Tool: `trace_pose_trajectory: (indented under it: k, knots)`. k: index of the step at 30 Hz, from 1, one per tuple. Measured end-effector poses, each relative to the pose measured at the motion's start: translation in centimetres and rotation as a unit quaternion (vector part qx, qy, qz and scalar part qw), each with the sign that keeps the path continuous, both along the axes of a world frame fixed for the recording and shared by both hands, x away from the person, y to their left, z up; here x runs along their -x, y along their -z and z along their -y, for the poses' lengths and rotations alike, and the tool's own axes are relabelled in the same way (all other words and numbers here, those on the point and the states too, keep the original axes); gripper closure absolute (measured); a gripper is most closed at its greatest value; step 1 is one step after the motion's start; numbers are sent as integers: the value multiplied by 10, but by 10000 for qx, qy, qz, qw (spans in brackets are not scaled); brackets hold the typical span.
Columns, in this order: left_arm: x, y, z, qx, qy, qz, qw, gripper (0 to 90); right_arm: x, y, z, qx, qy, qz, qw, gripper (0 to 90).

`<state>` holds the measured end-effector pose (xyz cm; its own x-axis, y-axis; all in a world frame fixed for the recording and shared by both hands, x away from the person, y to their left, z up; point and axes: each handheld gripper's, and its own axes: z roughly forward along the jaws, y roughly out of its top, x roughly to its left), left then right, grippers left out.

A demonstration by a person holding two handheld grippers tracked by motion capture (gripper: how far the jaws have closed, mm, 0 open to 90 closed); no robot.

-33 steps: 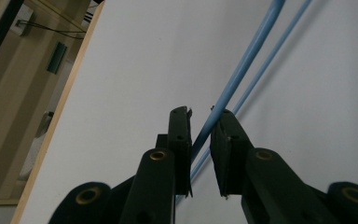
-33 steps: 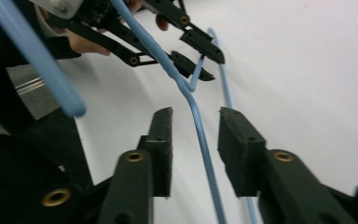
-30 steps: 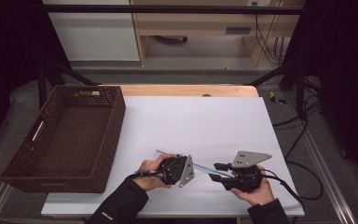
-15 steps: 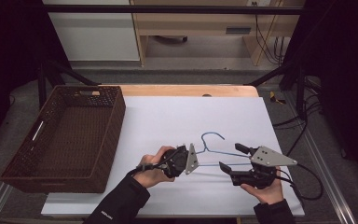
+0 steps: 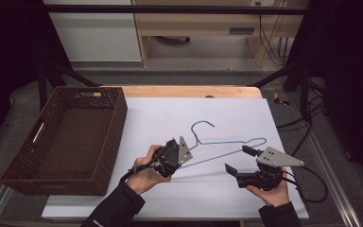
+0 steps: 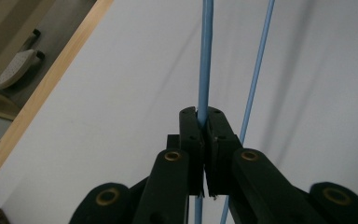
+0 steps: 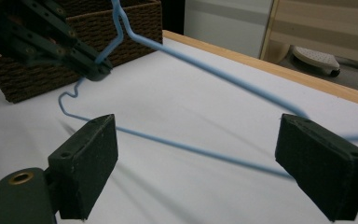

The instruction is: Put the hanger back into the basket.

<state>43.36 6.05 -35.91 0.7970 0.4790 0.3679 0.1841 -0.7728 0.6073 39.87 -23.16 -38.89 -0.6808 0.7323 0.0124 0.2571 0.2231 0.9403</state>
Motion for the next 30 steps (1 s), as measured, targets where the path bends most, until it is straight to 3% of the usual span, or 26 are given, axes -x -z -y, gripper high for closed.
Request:
trace_pose_trajectory:
  k: [8,17,23,30]
  knots:
    - [-2,-13,-17,228,-429,-146,9987,870,-1,2,1,109,79,-35,9999,124]
    - [-2,-32,-34,350,-749,-252,9963,869,-7,12,17,-89,414,-281,9987,101]
    - [-2,-49,-47,523,-873,-299,9944,869,-11,20,24,-45,539,-406,9977,99]
    - [-1,-68,-62,577,-967,-281,9932,869,-13,25,27,19,577,-465,9972,66]
